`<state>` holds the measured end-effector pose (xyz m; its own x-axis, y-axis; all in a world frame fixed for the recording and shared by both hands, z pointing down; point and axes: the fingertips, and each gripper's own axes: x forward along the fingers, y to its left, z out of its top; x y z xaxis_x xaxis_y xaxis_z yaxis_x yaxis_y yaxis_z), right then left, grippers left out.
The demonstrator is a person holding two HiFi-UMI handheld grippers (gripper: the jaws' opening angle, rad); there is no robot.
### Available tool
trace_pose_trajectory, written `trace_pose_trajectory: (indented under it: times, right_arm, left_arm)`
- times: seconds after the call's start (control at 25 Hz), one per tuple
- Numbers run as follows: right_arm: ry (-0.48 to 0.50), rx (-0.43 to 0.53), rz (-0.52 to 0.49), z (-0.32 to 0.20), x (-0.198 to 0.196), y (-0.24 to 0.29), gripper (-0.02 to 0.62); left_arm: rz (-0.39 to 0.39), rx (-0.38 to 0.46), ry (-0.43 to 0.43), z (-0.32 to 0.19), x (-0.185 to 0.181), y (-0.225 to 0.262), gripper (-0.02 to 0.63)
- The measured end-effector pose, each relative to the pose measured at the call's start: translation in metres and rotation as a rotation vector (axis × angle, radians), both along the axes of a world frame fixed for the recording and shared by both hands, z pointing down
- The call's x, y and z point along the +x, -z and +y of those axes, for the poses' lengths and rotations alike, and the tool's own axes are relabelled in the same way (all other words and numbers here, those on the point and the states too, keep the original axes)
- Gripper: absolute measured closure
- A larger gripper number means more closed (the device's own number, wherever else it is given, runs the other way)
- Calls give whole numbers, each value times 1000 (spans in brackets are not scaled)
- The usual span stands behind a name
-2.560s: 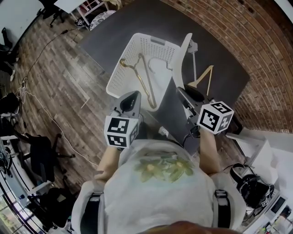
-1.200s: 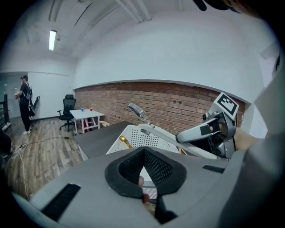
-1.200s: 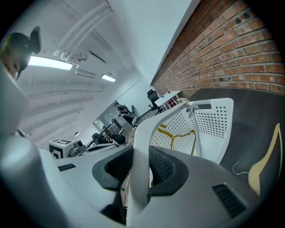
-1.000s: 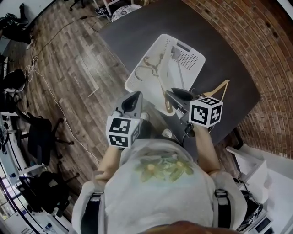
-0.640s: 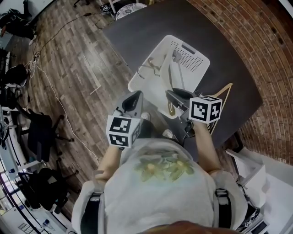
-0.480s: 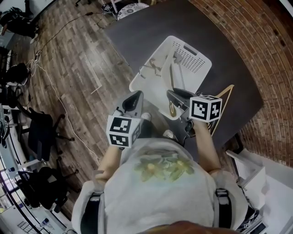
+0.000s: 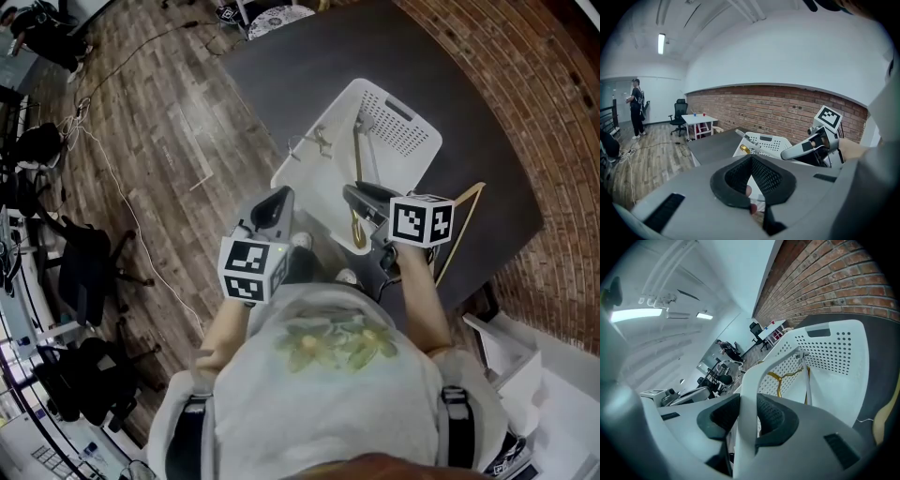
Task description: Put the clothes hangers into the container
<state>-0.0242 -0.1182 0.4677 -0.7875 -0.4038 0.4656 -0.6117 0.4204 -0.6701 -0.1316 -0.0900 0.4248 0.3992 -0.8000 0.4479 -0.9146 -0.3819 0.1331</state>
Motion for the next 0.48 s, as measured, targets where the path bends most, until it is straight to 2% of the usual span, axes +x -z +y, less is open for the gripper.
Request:
trace_pose_trajectory:
  times: [0.48]
  right_arm:
    - [-17, -96, -42, -15, -8, -10, 465]
  left_arm:
    - [3, -6, 5, -14, -5, -2, 578]
